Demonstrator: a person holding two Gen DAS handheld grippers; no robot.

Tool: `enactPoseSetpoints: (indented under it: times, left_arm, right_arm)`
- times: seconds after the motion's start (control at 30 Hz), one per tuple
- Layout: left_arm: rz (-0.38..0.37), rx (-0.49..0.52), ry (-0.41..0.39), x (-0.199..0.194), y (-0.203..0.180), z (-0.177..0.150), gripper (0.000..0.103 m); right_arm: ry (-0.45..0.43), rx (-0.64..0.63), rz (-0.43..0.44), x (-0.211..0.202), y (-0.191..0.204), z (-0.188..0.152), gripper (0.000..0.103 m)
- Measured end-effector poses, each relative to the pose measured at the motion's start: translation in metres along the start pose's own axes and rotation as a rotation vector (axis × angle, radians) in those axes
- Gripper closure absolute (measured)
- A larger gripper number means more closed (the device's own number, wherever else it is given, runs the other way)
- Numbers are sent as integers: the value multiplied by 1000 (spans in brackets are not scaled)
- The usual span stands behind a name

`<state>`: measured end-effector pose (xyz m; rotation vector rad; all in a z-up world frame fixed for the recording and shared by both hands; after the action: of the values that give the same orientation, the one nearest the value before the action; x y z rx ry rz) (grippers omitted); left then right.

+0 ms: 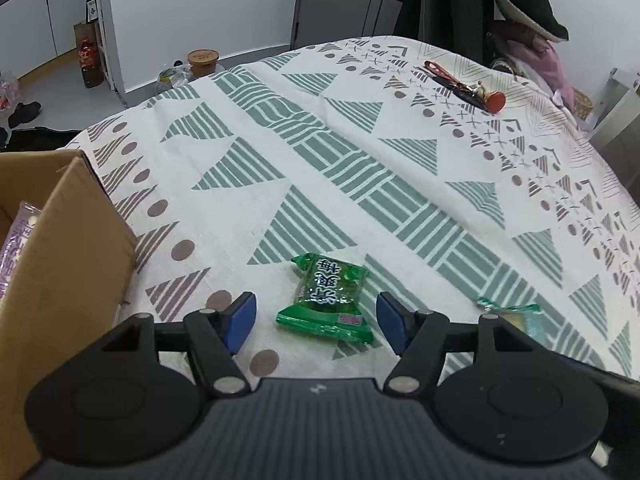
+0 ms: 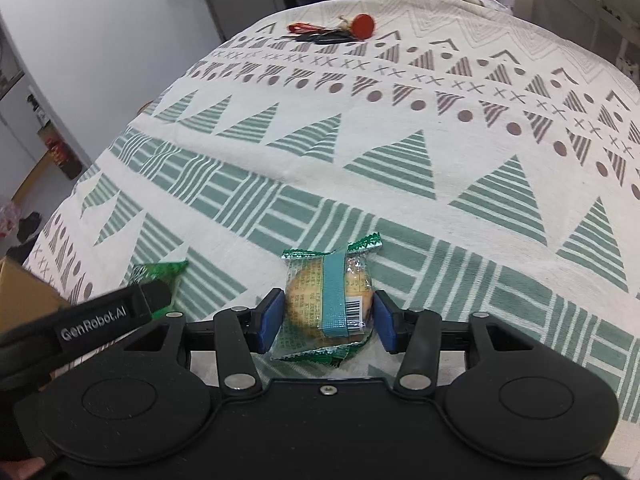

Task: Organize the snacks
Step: 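Grasp the green packet with the left tool while the right grasps the wrapped round cake, then carry both snacks over the cardboard box and open both tools to drop them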

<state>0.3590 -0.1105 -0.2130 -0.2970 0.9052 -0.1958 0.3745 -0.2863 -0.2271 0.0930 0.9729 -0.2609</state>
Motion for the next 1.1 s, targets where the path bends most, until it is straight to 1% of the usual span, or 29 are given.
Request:
enactPoseSetpoints:
  times: [0.07, 0.1, 0.17, 0.27, 0.4, 0.53, 0.57, 0.63, 0.67, 0.73, 0.77, 0.8, 0.87, 1.03, 1.1]
  left_arm:
    - [19, 14, 3, 5, 3, -2, 37]
    - [24, 12, 7, 8, 4, -2, 36]
    - [27, 20, 4, 11, 6, -3, 36]
    - [34, 66, -9, 12, 3, -1, 36]
    - [19, 100, -24, 15, 0, 0, 36]
    - [41, 148, -34, 16, -3, -4, 39]
    - [35, 151, -34, 16, -3, -5, 41]
    - [19, 134, -31, 17, 2, -8, 48]
    - [22, 135, -34, 17, 3, -8, 54]
    - [26, 137, -40, 15, 4, -8, 55]
    - [23, 122, -40, 13, 5, -8, 56]
    - [20, 108, -42, 12, 6, -8, 58]
    - [25, 98, -46, 8, 7, -9, 59]
    - [35, 67, -61, -6, 10, -10, 59]
    - [41, 63, -75, -15, 9, -9, 59]
  right_arm:
    - [-8, 0, -31, 2, -1, 1, 41]
    - [-9, -1, -39, 3, -1, 1, 39]
    - [-9, -5, -39, 5, 1, 1, 35]
    - [-21, -22, -38, 5, 5, 1, 28]
    - [-35, -51, -44, 7, 9, 1, 21]
    - [-46, -98, -62, 11, 14, 2, 19]
    - [-48, -112, -67, 11, 15, 2, 19]
    - [-57, -141, -82, 12, 18, 1, 19]
    - [-59, -148, -85, 12, 18, 0, 20]
    - [-75, -153, -86, 10, 18, -1, 34]
    - [-81, -154, -86, 9, 17, -1, 45]
    - [-84, -154, -85, 9, 16, -1, 53]
    - [-86, -152, -71, 7, 16, -1, 54]
    - [-77, -136, -34, -2, 14, -2, 55]
    - [-87, -122, -24, -8, 12, -2, 55]
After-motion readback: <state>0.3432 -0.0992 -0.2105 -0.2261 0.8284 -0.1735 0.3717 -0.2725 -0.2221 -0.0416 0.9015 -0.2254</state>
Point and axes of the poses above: each gripper's, at about its wrist camera, not at the fingertips, and x roughly the way its jaws point, y to its left, z to its top, the point moved 2 cm from there along x, roughly the way its jaws point, and after that the axes turned 15 degrees about -z, right-handed, at the moved point
